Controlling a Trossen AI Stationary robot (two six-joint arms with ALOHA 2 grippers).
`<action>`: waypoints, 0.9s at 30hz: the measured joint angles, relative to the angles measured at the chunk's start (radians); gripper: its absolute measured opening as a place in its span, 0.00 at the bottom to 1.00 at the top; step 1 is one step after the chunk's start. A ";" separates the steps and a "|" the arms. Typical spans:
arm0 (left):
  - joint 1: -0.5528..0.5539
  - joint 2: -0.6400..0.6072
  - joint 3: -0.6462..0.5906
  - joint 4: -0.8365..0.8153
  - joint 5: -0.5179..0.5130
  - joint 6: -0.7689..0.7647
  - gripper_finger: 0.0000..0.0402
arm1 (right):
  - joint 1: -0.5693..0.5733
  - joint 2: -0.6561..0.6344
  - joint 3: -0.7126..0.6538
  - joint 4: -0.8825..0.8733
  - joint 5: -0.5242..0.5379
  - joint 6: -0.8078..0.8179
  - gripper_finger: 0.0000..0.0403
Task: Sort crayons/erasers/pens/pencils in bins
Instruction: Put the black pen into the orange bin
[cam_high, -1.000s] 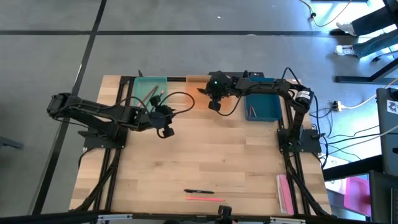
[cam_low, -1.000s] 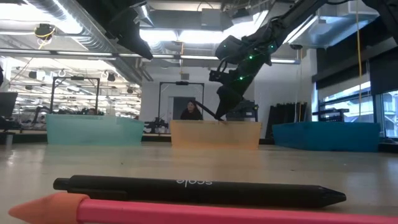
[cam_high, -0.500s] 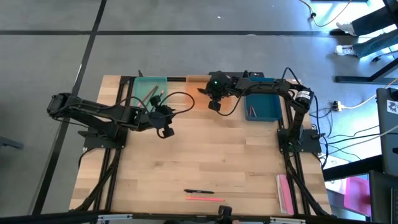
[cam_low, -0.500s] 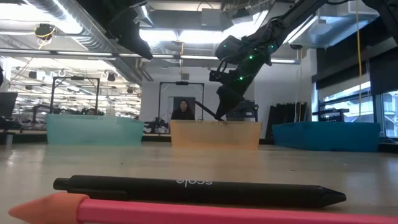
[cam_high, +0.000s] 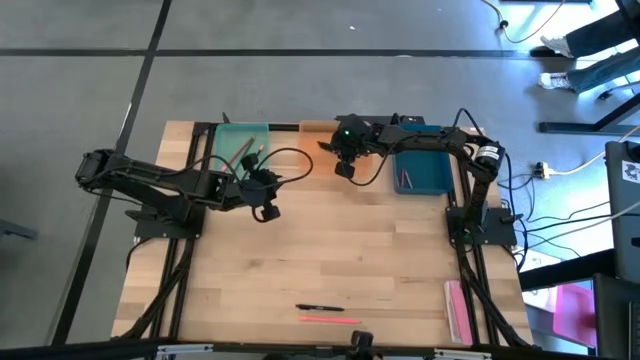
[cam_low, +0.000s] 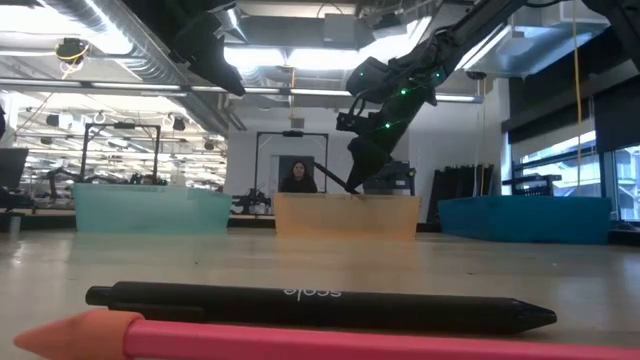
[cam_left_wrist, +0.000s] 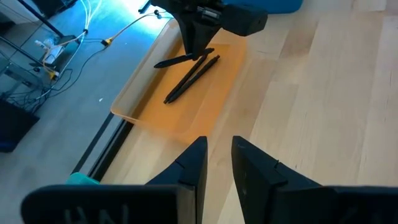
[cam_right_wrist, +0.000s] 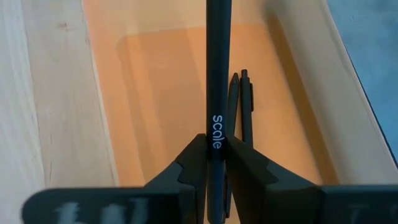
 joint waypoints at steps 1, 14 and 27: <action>0.000 0.000 0.000 0.000 0.000 0.000 0.16 | 0.000 0.000 0.000 -0.002 -0.002 0.001 0.16; 0.000 0.000 0.000 0.000 0.000 0.000 0.16 | 0.000 0.000 0.000 -0.001 0.000 0.027 0.17; 0.005 0.000 0.000 -0.023 0.015 -0.022 0.16 | 0.007 -0.012 0.053 -0.102 0.001 0.045 0.27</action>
